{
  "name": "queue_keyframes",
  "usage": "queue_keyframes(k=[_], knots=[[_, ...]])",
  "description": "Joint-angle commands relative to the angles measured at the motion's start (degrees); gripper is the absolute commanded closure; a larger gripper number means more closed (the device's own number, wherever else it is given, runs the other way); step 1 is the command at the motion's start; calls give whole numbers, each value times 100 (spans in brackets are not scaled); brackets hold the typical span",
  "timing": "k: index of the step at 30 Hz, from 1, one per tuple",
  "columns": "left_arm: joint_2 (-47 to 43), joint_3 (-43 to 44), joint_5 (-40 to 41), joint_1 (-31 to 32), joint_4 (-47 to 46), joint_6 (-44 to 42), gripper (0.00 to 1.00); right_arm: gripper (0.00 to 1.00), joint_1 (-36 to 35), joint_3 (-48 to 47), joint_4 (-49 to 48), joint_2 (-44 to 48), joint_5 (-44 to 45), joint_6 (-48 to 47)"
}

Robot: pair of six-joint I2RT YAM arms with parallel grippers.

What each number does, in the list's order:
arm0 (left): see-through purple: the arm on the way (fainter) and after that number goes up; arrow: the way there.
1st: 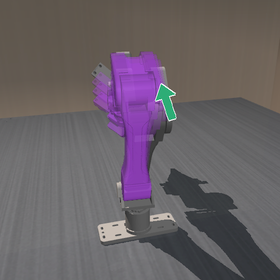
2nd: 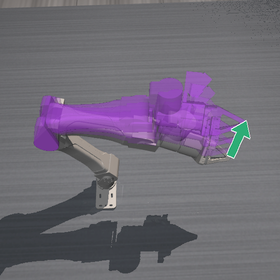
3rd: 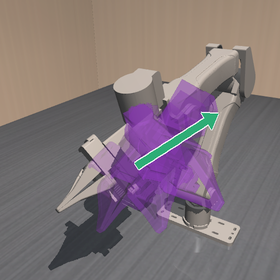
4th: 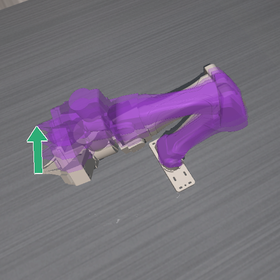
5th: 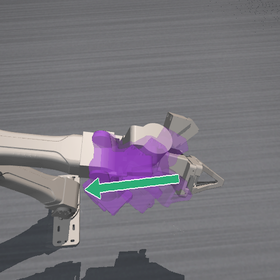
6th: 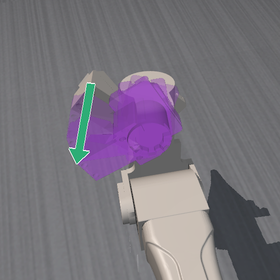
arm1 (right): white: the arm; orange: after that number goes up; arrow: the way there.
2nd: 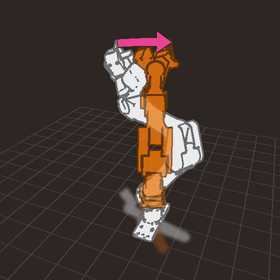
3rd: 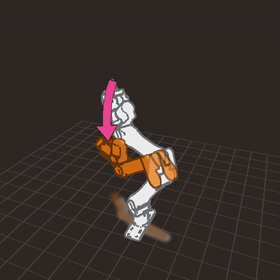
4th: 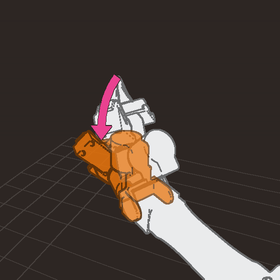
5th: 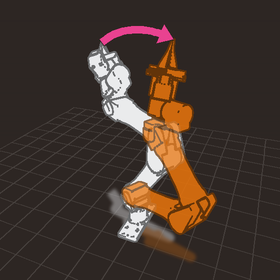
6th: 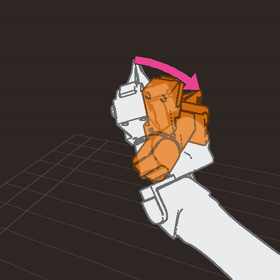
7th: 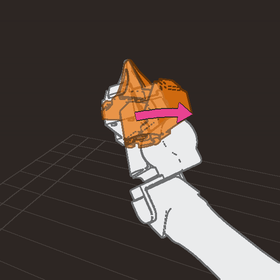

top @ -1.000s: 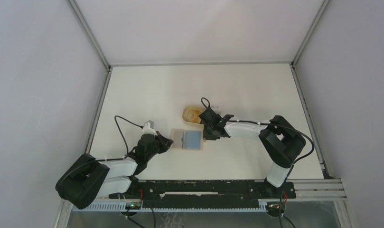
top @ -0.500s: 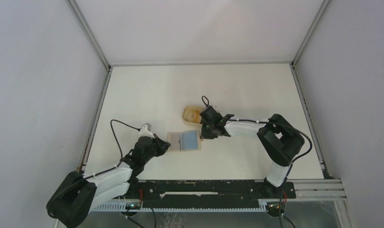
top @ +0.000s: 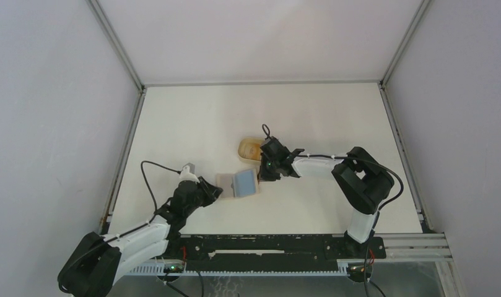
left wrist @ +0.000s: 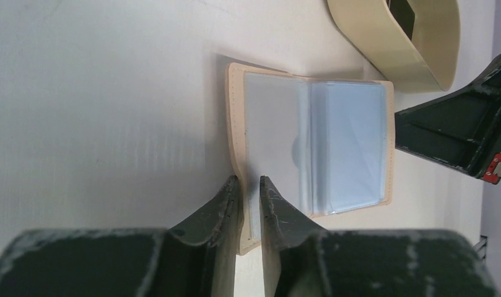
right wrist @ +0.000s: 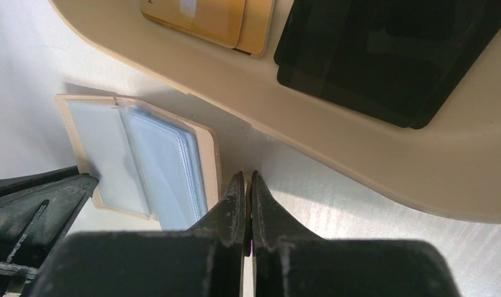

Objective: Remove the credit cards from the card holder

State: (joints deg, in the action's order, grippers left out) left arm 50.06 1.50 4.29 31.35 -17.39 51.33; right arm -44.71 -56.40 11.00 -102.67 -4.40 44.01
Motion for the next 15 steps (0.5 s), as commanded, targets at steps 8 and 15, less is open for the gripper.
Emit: queue_keyframes(k=[8,15], knots=[[-629,-115,155,-15,149,392,71,100,-12,77,-63,-191,-201,-81],[-1032,-314,397,-45,524,524,70,100,-12,77,-59,-226,-245,-111]])
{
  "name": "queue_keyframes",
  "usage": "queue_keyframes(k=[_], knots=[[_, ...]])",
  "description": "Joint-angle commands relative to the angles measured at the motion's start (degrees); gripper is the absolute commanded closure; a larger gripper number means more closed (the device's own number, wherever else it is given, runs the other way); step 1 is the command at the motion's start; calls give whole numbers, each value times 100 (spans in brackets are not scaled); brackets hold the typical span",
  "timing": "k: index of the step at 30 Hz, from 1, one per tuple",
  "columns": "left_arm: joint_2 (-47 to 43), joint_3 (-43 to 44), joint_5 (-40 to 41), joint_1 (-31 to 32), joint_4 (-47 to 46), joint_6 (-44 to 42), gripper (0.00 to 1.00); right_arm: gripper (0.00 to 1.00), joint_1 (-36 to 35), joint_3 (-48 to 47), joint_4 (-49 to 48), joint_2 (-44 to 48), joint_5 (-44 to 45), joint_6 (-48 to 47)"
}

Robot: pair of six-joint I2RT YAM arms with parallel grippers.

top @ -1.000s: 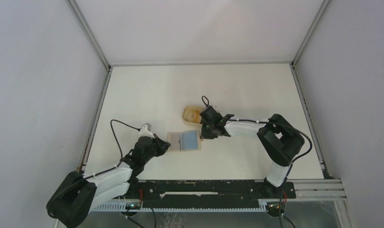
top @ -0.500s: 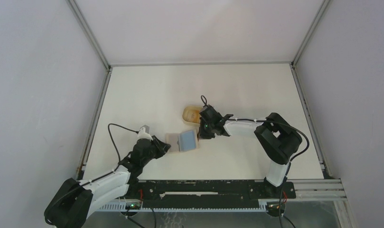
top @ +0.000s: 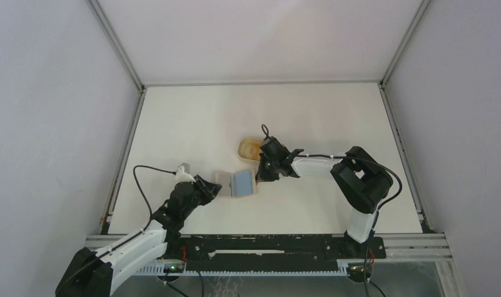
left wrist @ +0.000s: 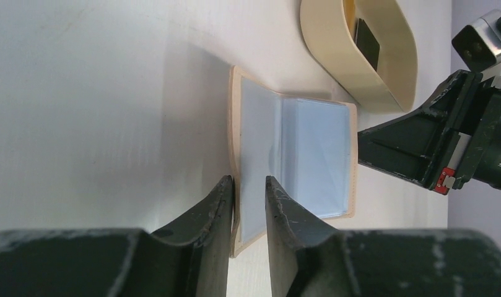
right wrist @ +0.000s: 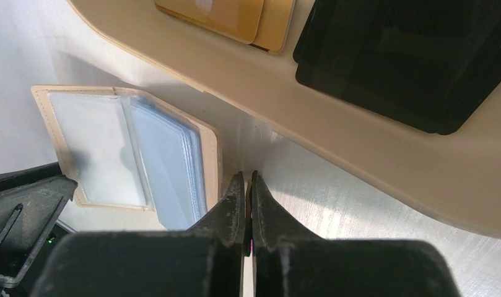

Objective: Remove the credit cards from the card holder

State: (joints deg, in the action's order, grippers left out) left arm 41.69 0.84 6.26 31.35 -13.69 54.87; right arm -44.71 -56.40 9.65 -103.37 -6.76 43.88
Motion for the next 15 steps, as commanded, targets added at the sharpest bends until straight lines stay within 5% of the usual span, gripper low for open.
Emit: queue_keyframes(k=[1,15], knots=[[-235,-259,201,-42,168,170,70,100,-12,77,73,-161,-13,-99],[-618,-393,430,-78,539,423,74,100,-12,77,80,-235,-62,-136]])
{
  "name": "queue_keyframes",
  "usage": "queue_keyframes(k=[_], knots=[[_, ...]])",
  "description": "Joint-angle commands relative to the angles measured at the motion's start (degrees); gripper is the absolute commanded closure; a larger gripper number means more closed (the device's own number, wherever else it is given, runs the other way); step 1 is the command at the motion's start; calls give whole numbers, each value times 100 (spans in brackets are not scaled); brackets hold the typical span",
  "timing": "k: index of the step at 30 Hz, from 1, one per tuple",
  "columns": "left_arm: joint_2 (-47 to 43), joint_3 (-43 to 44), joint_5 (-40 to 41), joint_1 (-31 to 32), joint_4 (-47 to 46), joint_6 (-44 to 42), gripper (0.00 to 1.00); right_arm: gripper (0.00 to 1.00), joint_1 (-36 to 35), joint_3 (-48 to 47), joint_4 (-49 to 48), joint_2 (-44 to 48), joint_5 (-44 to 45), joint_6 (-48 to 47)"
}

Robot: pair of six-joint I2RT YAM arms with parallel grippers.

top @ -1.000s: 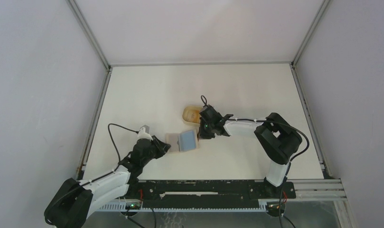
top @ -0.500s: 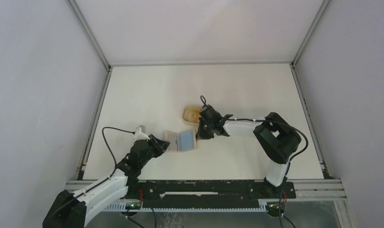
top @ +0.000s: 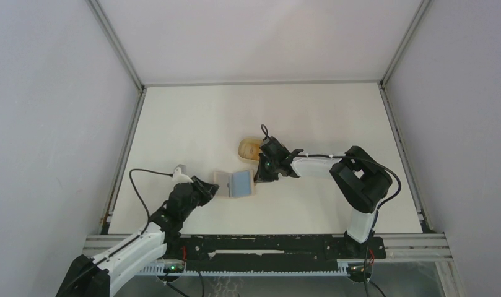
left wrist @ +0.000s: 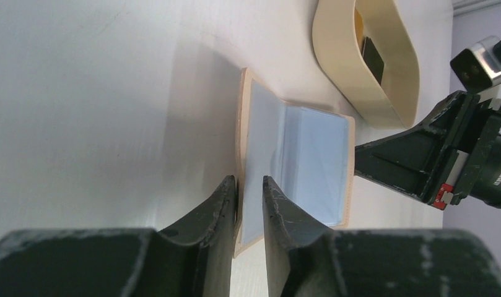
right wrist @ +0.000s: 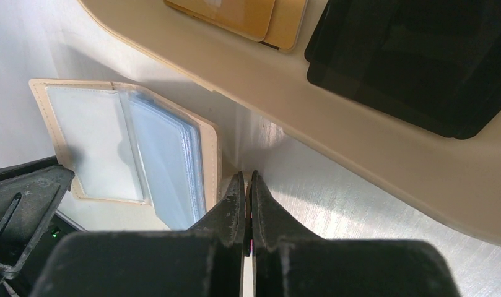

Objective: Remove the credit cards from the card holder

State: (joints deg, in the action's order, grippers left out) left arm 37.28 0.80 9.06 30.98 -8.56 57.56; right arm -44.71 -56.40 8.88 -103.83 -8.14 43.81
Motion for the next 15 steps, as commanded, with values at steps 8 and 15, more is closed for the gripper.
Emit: queue_keyframes(k=[8,15], knots=[[-703,-438,328,-61,433,189,74,100,-16,77,167,-225,76,-128],[-740,-449,360,-66,500,234,75,100,-12,77,174,-241,58,-128]])
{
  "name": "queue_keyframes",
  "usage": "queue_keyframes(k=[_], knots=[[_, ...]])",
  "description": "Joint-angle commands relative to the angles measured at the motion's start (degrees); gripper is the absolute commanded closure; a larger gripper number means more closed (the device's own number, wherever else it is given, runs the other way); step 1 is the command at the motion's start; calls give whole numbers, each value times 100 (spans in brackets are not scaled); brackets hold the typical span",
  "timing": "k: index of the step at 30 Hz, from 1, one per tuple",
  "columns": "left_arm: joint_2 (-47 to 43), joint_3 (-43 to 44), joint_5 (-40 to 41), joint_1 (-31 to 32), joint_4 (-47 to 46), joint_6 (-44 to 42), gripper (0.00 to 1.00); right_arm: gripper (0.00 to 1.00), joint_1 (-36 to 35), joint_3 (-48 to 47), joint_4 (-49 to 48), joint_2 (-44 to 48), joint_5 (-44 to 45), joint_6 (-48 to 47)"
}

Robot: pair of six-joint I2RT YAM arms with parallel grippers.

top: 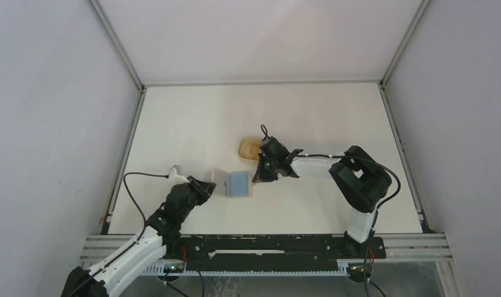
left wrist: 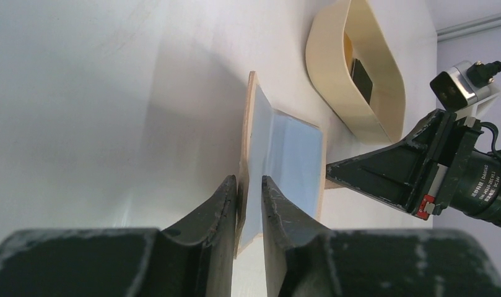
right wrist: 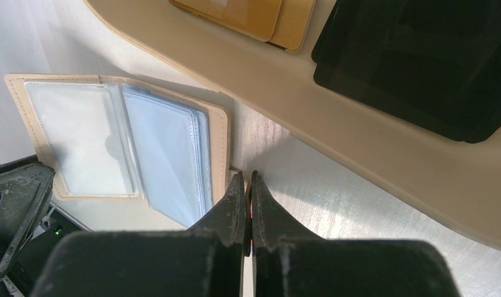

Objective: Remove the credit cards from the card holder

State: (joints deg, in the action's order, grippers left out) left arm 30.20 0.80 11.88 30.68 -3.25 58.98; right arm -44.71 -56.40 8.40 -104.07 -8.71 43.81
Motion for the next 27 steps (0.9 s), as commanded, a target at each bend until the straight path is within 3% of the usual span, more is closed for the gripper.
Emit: queue_keyframes(k=[1,22,27], knots=[[-40,-451,82,-44,-28,92,75,100,-13,81,221,-219,115,-127],[-503,-515,272,-62,400,215,82,100,-4,77,221,-280,62,-145],[-394,-519,224,-63,351,212,99,100,-5,77,242,-272,71,-154]])
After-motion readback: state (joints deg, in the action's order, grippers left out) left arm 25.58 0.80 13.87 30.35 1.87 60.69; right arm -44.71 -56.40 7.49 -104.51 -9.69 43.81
